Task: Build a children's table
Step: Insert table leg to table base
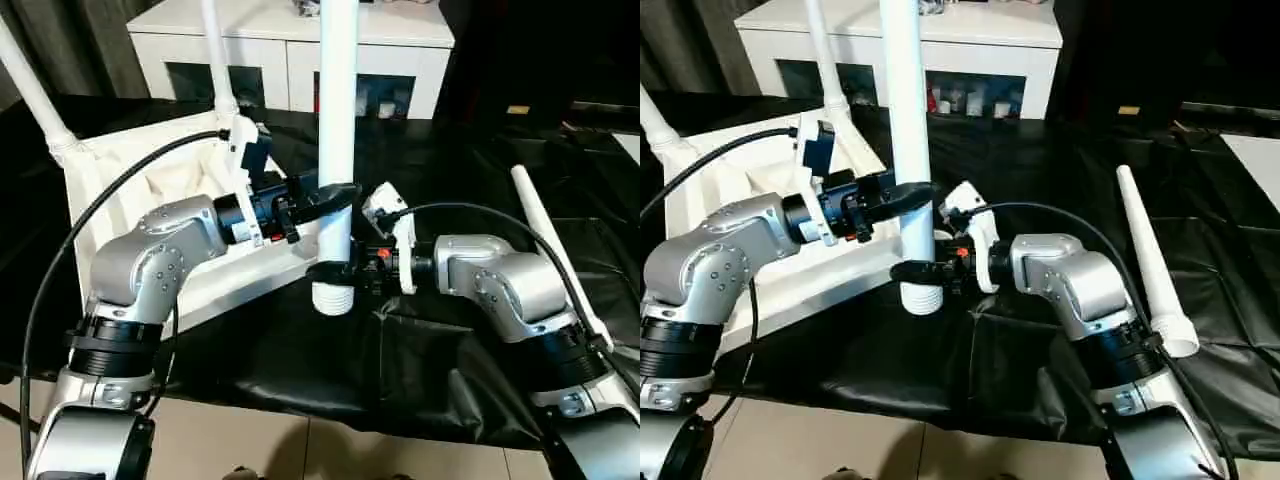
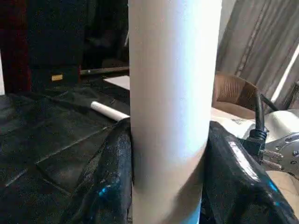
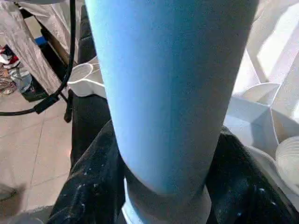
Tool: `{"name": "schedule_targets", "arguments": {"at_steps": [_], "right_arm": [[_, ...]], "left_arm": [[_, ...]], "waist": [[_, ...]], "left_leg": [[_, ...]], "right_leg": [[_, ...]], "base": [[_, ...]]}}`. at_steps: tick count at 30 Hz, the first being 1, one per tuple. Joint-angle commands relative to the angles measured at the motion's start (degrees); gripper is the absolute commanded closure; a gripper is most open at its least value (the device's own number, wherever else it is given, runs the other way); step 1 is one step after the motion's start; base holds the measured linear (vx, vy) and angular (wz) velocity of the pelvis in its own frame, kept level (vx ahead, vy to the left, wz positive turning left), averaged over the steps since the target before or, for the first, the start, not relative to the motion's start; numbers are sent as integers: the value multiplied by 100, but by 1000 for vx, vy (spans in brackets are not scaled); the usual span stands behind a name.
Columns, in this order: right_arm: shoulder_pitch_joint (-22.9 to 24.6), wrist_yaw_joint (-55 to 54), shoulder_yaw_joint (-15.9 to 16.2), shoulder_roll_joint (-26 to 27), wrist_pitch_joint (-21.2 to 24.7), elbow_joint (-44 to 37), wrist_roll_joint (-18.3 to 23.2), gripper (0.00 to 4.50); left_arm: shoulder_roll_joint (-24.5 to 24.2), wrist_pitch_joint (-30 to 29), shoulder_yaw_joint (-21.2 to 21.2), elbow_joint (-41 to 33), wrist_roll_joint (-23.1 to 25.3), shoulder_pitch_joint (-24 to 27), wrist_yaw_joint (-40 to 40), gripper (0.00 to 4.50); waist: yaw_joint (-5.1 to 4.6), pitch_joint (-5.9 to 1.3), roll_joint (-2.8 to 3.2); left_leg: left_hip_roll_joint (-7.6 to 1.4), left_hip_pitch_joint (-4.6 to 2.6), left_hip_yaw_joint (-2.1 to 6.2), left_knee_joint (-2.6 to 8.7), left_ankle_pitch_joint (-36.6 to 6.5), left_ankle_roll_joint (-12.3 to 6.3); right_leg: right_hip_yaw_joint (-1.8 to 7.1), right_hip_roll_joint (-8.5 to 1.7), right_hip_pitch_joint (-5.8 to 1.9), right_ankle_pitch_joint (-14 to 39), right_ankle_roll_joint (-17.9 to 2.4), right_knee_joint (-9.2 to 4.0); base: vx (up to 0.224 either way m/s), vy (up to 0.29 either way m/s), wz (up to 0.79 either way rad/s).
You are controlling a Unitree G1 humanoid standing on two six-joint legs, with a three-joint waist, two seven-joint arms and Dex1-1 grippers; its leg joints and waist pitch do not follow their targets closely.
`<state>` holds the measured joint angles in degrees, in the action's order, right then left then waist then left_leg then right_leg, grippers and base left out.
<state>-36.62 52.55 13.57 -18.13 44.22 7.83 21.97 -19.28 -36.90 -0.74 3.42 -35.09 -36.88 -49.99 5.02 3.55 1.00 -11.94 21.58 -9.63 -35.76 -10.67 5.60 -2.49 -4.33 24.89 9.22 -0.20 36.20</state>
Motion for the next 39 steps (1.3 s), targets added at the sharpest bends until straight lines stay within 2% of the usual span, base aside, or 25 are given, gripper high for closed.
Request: {"name": "schedule_targets", "arguments": {"at_steps": [1,5,11,13,16,23,28,29,30,31,33,34,35,36,38,39], "right_arm": [[-101,-106,-222,35,-164,-67,21,184],[-120,-167,-251,50,-135,-65,26,139],[-142,-109,-262,38,-90,-39,75,137],[-135,-84,-256,32,-68,-46,89,164],[-100,-29,-241,9,7,-69,121,174],[-83,33,-242,-7,90,-69,175,244],[-78,-47,-274,-6,109,-17,152,255],[-93,-120,-312,14,100,38,120,257],[-93,-120,-312,14,100,38,120,257],[-113,-234,-365,45,51,105,73,257],[-155,-537,-507,115,-136,273,-58,259],[-172,-736,-597,161,-296,363,-142,259],[-182,-861,-653,189,-398,416,-195,262],[-281,-1301,-946,296,-701,732,-267,262],[-281,-1301,-946,296,-701,732,-267,263],[-390,-1741,-1238,353,-990,1062,-319,263]], "left_arm": [[-25,1,-88,-82,50,-21,-118,266],[-28,3,-86,-80,48,-28,-122,266],[-31,12,-78,-66,43,-42,-127,266],[-31,17,-78,-62,43,-44,-126,266],[-34,14,-73,-57,37,-48,-138,266],[-32,-5,-65,-45,31,-55,-140,266],[-38,15,-29,-19,60,-62,-101,266],[-20,-134,28,66,-16,-103,-48,266],[-20,-134,28,66,-16,-103,-48,210],[-60,-212,41,101,5,-108,12,196],[-103,-226,83,210,115,-100,178,196],[-137,-224,82,228,154,-72,197,186],[-154,-236,84,240,161,-56,197,154],[-235,-144,59,280,267,13,178,151],[-235,-144,59,280,267,13,178,154],[-274,256,7,472,608,57,322,149]], "waist": [[-11,-448,11],[-8,-451,18],[-8,-449,18],[-7,-451,17],[-6,-451,15],[-7,-454,14],[-7,-452,18],[-6,-451,18],[-7,-450,20],[-5,-453,24],[-14,-452,28],[-16,-451,15],[-15,-451,22],[-17,-456,35],[-16,-458,29],[-16,-463,35]], "left_leg": [[-5,-46,-25,445,-1146,108],[-4,-47,-24,445,-1109,108],[-5,-47,-24,446,-1125,107],[-4,-48,-25,444,-1122,100],[-4,-42,-24,443,-1102,88],[-5,-45,-23,442,-1101,91],[-5,-48,-24,441,-1118,100],[-5,-46,-23,443,-1115,105],[-3,-49,-24,443,-1116,109],[-3,-48,-22,441,-1117,111],[2,-48,-24,441,-1100,131],[12,-51,-25,444,-1117,156],[7,-50,-26,443,-1115,195],[13,-53,-27,442,-1092,230],[19,-60,-30,442,-1105,234],[10,-59,-25,443,-1080,204]], "right_leg": [[174,-210,-392,1189,-1116,-407],[171,-208,-396,1117,-1142,-400],[172,-210,-396,1152,-1129,-405],[171,-209,-399,1144,-1132,-404],[171,-209,-403,1115,-1142,-400],[170,-208,-401,1105,-1147,-398],[172,-210,-396,1158,-1135,-405],[170,-210,-398,1155,-1135,-403],[169,-206,-393,1156,-1136,-403],[169,-209,-397,1151,-1137,-402],[170,-203,-384,1130,-1138,-400],[166,-207,-390,1217,-1115,-410],[169,-212,-380,1269,-1086,-415],[170,-218,-372,1290,-1076,-414],[168,-204,-386,1255,-1077,-411],[167,-208,-380,1162,-1087,-409]], "base": [[0,0,0],[0,0,0],[0,0,0],[0,0,0],[0,0,0],[0,0,0],[0,0,0],[0,0,0],[0,0,0],[0,0,0],[0,0,0],[0,0,0],[0,0,0],[0,0,0],[0,0,0],[0,0,0]]}}
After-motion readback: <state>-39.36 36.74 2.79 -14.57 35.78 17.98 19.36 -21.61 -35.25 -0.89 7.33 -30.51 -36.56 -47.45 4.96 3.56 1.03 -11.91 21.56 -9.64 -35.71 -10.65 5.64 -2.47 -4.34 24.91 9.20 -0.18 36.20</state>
